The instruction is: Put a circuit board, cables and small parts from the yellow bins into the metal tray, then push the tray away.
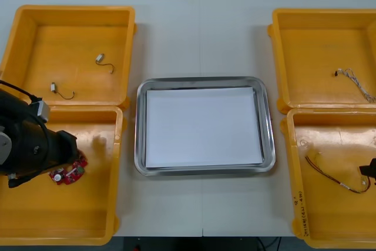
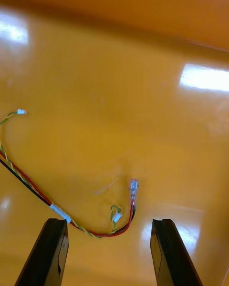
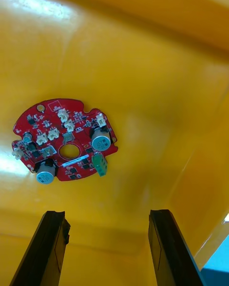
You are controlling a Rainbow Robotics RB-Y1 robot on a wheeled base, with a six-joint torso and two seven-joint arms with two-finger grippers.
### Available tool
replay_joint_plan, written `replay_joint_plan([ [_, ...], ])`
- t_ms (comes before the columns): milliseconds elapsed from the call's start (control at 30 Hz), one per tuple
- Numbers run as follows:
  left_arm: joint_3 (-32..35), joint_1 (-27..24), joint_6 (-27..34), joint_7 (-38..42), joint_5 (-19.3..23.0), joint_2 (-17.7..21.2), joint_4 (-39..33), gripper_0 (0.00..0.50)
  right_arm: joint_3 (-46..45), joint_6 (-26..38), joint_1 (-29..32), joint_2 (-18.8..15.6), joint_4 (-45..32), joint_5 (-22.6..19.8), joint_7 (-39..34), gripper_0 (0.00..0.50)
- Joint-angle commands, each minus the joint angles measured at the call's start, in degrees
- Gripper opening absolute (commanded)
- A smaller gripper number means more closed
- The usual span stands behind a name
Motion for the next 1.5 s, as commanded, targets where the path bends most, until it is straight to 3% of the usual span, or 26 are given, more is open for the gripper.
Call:
replay_joint_plan([
  [33, -1.24, -1.12, -1.14, 4.83, -1.7, -1.41, -0.98, 0.5, 4.91, -4.0, 3.26, -3.41, -1.63, 1.29, 5.24, 0.5],
  [300, -4.23, 0.64, -6.24, 7.03, -6.71, -1.41, 1.74, 0.5, 11.68, -5.31, 1.59, -5.61, -1.55, 2.78, 7.53, 0.5],
  [567, -5.29, 3.28, -11.16, 7.64, -8.47, -1.41, 3.33, 0.5, 17.48, -10.68, 0.98, -9.39, -1.55, 4.72, 8.67, 0.5],
  [800, -6.08, 5.39, -15.12, 7.64, -8.82, -1.41, 5.43, 0.5, 19.94, -10.94, 0.19, -11.32, -1.55, 9.99, 8.94, 0.5],
  [1033, -8.63, 6.62, -18.37, 7.99, -11.28, -1.41, 6.67, 0.5, 21.17, -11.38, -0.78, -11.5, -0.32, 9.55, 8.94, 0.5],
  [1500, -10.91, 7.23, -21.53, 7.82, -11.98, -0.8, 9.39, 0.5, 24.07, -16.21, -3.24, -11.5, 3.9, 9.02, 9.02, 0.5],
])
